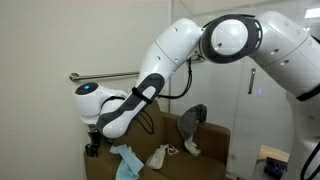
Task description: Put the blue cloth on the arm of the couch
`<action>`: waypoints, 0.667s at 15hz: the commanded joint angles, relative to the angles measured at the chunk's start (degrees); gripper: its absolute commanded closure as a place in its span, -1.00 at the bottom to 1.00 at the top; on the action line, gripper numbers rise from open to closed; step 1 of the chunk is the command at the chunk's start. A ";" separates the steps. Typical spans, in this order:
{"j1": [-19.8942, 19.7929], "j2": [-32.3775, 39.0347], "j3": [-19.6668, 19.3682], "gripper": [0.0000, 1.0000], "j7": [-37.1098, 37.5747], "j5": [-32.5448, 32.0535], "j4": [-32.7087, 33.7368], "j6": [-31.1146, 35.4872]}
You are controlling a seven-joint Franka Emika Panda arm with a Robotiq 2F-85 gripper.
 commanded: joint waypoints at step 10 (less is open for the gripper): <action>-2.76 -31.40 -5.46 -1.00 7.60 -8.49 -31.72 6.21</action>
